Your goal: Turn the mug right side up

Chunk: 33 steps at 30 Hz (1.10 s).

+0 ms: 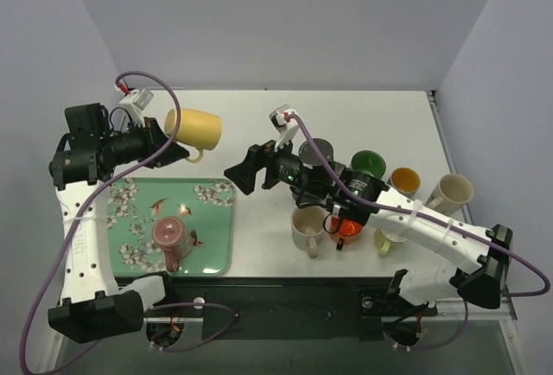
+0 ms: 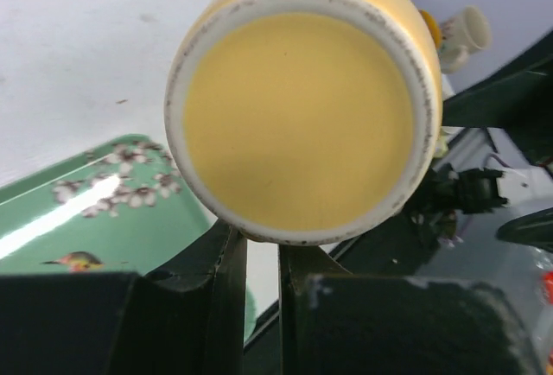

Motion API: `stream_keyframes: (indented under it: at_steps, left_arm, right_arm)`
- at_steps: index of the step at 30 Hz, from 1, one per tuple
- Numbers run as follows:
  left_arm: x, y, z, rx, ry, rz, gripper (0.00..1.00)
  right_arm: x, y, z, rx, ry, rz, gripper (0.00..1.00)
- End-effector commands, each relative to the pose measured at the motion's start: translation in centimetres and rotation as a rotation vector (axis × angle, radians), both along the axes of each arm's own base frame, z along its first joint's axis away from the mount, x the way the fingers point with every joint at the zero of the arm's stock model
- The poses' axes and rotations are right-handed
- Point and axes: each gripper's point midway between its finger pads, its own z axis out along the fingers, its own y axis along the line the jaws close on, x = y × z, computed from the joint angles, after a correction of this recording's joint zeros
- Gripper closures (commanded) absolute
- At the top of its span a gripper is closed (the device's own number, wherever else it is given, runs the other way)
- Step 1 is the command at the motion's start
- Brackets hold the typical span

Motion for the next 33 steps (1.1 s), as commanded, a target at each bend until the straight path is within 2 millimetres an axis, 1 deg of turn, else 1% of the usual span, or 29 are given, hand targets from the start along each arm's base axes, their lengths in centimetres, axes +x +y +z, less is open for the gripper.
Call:
stream_keyframes:
  at_steps: [1,3,4,7,8,9,11,12,13,14,15,16,17,18,19,20,21,22,23,24,25,26,27,28,29,30,31,32,33]
  left_arm:
    - [-2.7,-4.7,4.0,-0.170,-0.018,-0.175,1.00]
    - [-3.6,-5.8,4.4,-0.198,-0.026,-0.227,1.00]
    - [-4.2,-6.2,4.8,-0.209,-0.042,-0.248,1.00]
    - [-5.1,-6.9,4.9,-0.240,-0.047,-0.286,1.00]
    - [-5.5,-7.1,5.1,-0.252,-0.047,-0.304,1.00]
    - [-5.7,-7.4,5.0,-0.267,-0.042,-0.320,1.00]
    - [-6.3,-7.8,5.0,-0.291,-0.046,-0.350,1.00]
    - [-6.4,-8.0,4.7,-0.302,-0.037,-0.357,1.00]
    - [-6.6,-8.1,4.9,-0.312,-0.044,-0.368,1.00]
    - [-6.7,-8.1,4.8,-0.315,-0.040,-0.368,1.00]
    - [-6.7,-8.0,4.7,-0.302,-0.049,-0.365,1.00]
    - [-6.9,-7.9,4.4,-0.283,-0.050,-0.361,1.00]
    - [-5.9,-7.3,3.6,-0.228,-0.057,-0.301,1.00]
    - [-5.9,-6.8,3.0,-0.164,-0.060,-0.275,0.85]
    - [-4.2,-5.1,1.4,-0.051,-0.052,-0.169,0.58]
    - [-3.6,-3.8,0.4,0.060,-0.075,-0.134,0.13]
    - [-2.3,-1.4,-0.9,0.180,-0.067,-0.013,0.12]
    - [-1.5,0.4,-1.9,0.270,-0.065,0.057,0.12]
    - [-1.0,2.9,-2.7,0.379,-0.057,0.168,0.12]
    - [-0.8,4.0,-3.4,0.437,-0.064,0.194,0.11]
    - [-0.9,5.7,-3.4,0.507,-0.075,0.262,0.11]
    - [-0.9,6.3,-4.1,0.541,-0.072,0.274,0.11]
    - [-1.2,7.3,-4.1,0.587,-0.081,0.311,0.11]
    - [-1.7,7.7,-4.5,0.611,-0.071,0.317,0.11]
    - [-2.0,8.5,-4.9,0.645,-0.049,0.337,0.11]
    - [-2.7,8.7,-5.7,0.674,-0.013,0.317,0.11]
    - [-3.1,8.9,-6.1,0.694,0.011,0.310,0.10]
    - [-4.1,9.1,-7.2,0.721,0.062,0.275,0.10]
    - [-4.6,9.2,-7.6,0.734,0.083,0.260,0.10]
  right_arm:
    - [-1.5,3.3,9.9,0.387,-0.075,0.141,0.18]
    - [-1.3,3.8,10.9,0.428,-0.104,0.152,0.19]
    - [-1.1,4.1,11.0,0.432,-0.107,0.151,0.19]
    - [-0.6,4.5,11.9,0.447,-0.117,0.145,0.22]
    - [-0.2,4.8,12.0,0.451,-0.117,0.146,0.24]
    - [-0.6,5.1,12.3,0.459,-0.117,0.171,0.25]
    - [-0.7,5.9,12.9,0.471,-0.123,0.202,0.34]
    - [-0.6,6.2,13.3,0.479,-0.122,0.209,0.49]
    - [-0.5,6.4,13.3,0.478,-0.124,0.209,0.60]
    - [-0.2,6.4,13.5,0.480,-0.124,0.203,0.85]
    - [0.2,6.3,13.4,0.473,-0.118,0.183,0.96]
    - [0.9,6.1,12.7,0.445,-0.105,0.154,1.00]
    - [1.4,5.7,12.7,0.429,-0.108,0.132,1.00]
    - [2.8,4.9,10.7,0.323,-0.095,0.061,1.00]
    - [3.3,4.2,11.4,0.279,-0.114,0.022,1.00]
    - [5.2,2.5,7.6,0.077,-0.101,-0.094,1.00]
    - [6.1,1.8,7.1,-0.006,-0.103,-0.141,1.00]
    - [7.1,0.1,4.6,-0.156,-0.102,-0.208,1.00]
    - [8.0,-0.3,3.5,-0.226,-0.097,-0.240,1.00]
    - [8.6,-1.6,1.4,-0.319,-0.071,-0.287,1.00]
    - [9.1,-1.4,-0.1,-0.361,-0.052,-0.291,1.00]
    - [9.5,-2.1,-1.9,-0.411,-0.006,-0.304,1.00]
    - [10.2,-1.8,-3.8,-0.452,0.029,-0.310,1.00]
    - [10.4,-2.4,-5.5,-0.497,0.081,-0.313,1.00]
    - [11.5,-2.1,-7.3,-0.540,0.115,-0.324,1.00]
    - [11.2,-2.4,-8.9,-0.591,0.165,-0.307,1.00]
    - [11.9,-1.8,-10.9,-0.633,0.201,-0.302,1.00]
    - [11.6,-1.9,-12.1,-0.670,0.233,-0.285,1.00]
    - [12.2,-1.4,-13.8,-0.702,0.261,-0.281,1.00]
